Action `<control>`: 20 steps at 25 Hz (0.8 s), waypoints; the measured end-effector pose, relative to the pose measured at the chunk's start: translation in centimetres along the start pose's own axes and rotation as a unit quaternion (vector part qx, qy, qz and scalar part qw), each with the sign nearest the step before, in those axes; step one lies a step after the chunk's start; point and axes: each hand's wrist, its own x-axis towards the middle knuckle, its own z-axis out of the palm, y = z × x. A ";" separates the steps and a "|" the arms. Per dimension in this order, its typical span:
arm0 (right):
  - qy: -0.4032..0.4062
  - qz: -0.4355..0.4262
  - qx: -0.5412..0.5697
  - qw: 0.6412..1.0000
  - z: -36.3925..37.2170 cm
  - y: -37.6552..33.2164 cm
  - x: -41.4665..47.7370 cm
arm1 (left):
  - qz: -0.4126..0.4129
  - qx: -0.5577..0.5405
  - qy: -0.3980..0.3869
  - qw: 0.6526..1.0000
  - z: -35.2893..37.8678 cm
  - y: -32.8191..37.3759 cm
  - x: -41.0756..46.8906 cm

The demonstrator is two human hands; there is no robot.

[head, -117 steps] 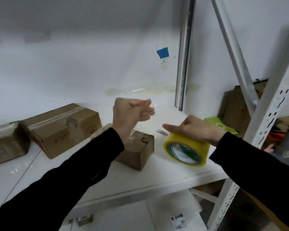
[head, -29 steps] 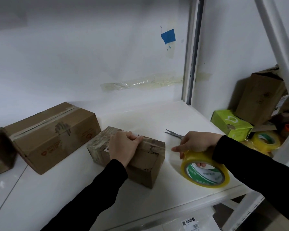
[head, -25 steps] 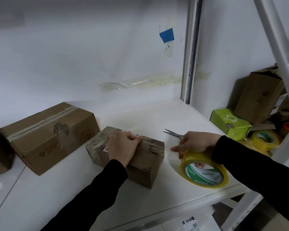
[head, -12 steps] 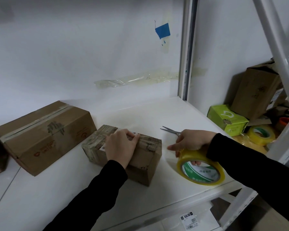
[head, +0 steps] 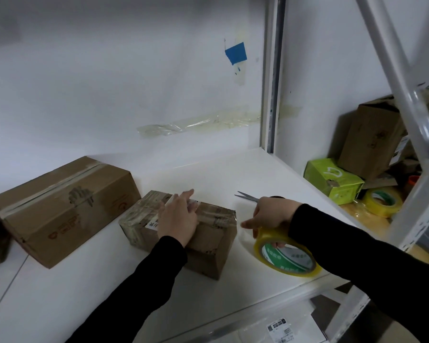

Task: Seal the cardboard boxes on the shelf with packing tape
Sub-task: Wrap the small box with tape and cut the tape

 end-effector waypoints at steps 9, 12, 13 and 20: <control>0.014 -0.009 -0.040 0.999 0.5 -0.6 0.5 | 0.217 0.137 -0.151 0.955 -0.8 1.2 -3.7; 0.011 -0.010 -0.058 0.998 0.7 -0.9 0.9 | 0.217 0.204 -0.191 0.936 -1.0 1.6 -3.8; 0.009 -0.011 -0.067 0.998 0.8 -1.1 1.1 | 0.224 0.219 -0.204 0.928 -1.0 1.5 -3.7; 0.006 -0.024 -0.132 0.991 1.3 -2.2 2.0 | 0.252 0.260 -0.216 0.907 -0.8 0.9 -3.4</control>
